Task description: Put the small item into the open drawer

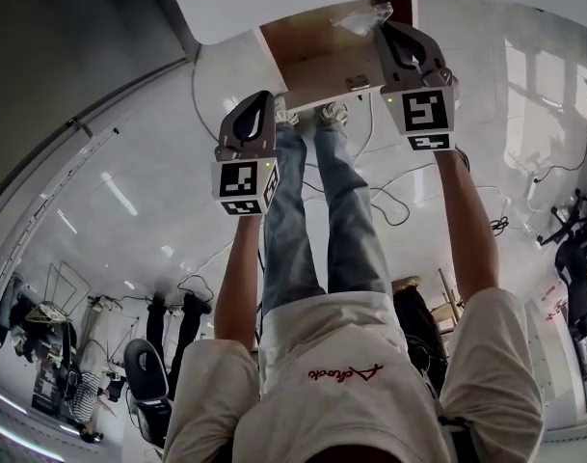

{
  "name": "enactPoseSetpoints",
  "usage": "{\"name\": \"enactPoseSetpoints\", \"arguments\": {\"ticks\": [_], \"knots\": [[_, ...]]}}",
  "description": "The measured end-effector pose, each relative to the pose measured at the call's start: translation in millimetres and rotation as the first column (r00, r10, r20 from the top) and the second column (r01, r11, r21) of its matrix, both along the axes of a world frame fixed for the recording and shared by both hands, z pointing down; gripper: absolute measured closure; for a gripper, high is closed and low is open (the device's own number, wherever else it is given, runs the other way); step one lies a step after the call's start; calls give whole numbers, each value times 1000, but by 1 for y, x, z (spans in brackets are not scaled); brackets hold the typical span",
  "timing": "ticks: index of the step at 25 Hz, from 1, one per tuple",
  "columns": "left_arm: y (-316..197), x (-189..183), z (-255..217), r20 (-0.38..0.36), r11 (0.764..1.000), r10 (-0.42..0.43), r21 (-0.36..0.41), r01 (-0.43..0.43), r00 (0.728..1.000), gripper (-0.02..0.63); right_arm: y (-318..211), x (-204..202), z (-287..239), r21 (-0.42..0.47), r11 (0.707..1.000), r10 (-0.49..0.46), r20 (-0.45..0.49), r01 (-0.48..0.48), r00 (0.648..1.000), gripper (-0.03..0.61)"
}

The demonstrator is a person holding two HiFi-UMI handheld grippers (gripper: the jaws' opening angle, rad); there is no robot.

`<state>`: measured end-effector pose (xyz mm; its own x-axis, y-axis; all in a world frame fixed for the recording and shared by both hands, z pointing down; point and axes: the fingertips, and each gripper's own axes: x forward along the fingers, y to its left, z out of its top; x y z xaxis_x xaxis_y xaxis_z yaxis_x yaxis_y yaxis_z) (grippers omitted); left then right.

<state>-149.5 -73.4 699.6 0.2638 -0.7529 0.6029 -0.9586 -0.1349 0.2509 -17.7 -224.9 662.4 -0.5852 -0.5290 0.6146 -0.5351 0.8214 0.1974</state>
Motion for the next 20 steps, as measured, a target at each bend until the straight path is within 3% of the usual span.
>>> {"name": "enactPoseSetpoints", "arguments": {"ticks": [4, 8, 11, 15, 20], "knots": [[0, -3, 0, -1, 1000, -11, 2, 11, 1000, 604, -2, -7, 11, 61, 989, -124, -138, 134, 983, 566], [-1, -2, -1, -8, 1000, -16, 2, 16, 1000, 604, 3, -18, 26, 97, 951, -257, -272, 292, 927, 566], [0, 2, -2, -16, 1000, -13, 2, 13, 1000, 604, 10, -24, 39, 105, 905, -350, -368, 412, 862, 566], [3, 5, -1, -25, 1000, -12, -2, 12, 1000, 604, 23, -29, 59, 82, 829, -451, -484, 552, 750, 566], [4, 4, -1, -35, 1000, -26, -2, 26, 999, 604, 27, -31, 80, 22, 762, -520, -575, 647, 631, 566]]}}
